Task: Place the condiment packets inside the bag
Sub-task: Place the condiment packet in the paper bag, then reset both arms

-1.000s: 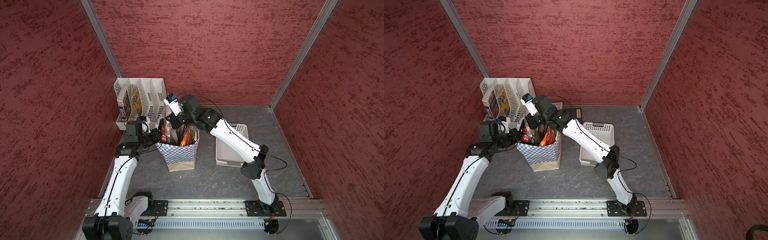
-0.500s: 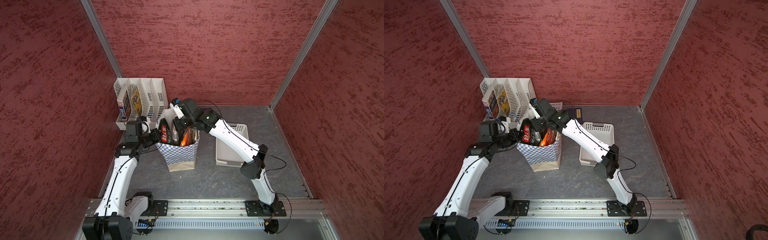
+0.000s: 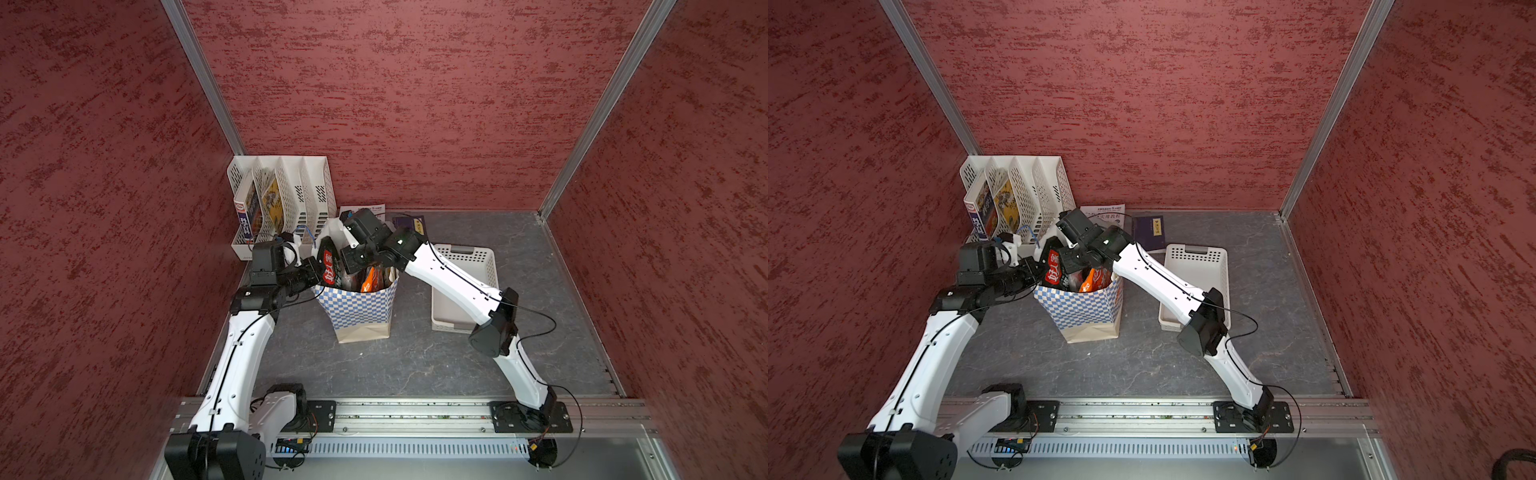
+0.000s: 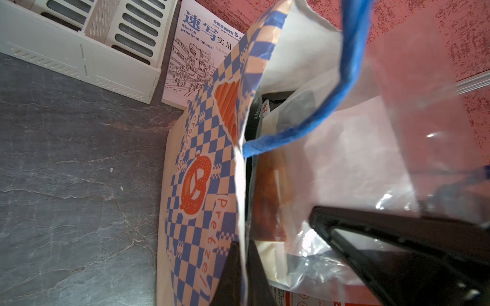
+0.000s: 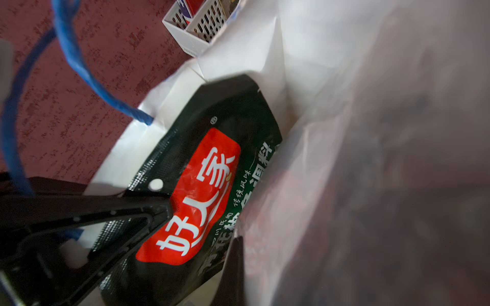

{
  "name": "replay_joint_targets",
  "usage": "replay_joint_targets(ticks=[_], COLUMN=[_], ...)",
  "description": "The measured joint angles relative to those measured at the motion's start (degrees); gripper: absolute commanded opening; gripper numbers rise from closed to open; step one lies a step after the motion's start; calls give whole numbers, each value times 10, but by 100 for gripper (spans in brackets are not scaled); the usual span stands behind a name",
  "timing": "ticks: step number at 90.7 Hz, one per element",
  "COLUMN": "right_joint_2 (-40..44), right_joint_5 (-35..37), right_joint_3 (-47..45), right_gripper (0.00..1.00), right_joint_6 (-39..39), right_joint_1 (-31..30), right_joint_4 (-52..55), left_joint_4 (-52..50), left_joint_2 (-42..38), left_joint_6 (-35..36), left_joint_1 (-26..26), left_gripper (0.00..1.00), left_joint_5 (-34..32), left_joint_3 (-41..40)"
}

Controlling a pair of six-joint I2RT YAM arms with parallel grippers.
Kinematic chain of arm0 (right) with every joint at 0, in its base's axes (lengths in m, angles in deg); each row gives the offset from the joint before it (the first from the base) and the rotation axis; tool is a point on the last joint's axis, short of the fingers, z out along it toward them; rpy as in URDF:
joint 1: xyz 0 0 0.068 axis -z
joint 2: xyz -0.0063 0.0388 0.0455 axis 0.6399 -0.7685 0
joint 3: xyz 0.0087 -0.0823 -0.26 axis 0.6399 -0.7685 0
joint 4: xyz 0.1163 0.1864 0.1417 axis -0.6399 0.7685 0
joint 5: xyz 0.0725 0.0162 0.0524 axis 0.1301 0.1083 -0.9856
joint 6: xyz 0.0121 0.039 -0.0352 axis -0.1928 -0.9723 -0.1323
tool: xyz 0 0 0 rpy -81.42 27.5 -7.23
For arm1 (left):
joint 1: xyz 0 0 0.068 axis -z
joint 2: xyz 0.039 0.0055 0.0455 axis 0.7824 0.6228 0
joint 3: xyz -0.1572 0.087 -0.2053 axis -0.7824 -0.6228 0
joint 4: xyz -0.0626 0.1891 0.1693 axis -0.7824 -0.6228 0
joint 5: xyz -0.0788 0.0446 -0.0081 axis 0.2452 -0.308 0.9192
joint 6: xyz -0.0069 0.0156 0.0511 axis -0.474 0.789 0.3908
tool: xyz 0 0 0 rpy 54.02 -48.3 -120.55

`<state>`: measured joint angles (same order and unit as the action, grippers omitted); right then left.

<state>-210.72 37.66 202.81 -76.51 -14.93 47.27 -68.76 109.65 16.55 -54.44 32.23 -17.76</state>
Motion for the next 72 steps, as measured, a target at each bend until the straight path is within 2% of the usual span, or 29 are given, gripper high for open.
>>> replay_joint_targets(ticks=[10, 21, 46, 50, 60, 72], right_joint_2=[-6, -6, 4, 13, 67, 167], right_joint_5=[2, 2, 3, 3, 1, 3], right_joint_3=[6, 19, 28, 26, -15, -96], right_gripper=[31, 51, 65, 69, 75, 84], right_joint_6=[-6, -6, -7, -1, 17, 39], right_joint_1=[-6, -7, 6, 9, 15, 17], right_joint_4=[5, 0, -2, -2, -13, -46], left_joint_4=[0, 1, 1, 0, -1, -2], left_joint_2=[0, 3, 14, 15, 15, 13], left_joint_6=[0, 0, 2, 2, 11, 15], left_joint_1=[0, 0, 23, 28, 36, 38], left_gripper=[0, 0, 0, 10, 53, 84], left_joint_5=[1, 2, -3, -9, -18, -37], left_joint_3=[0, 0, 9, 12, 18, 23])
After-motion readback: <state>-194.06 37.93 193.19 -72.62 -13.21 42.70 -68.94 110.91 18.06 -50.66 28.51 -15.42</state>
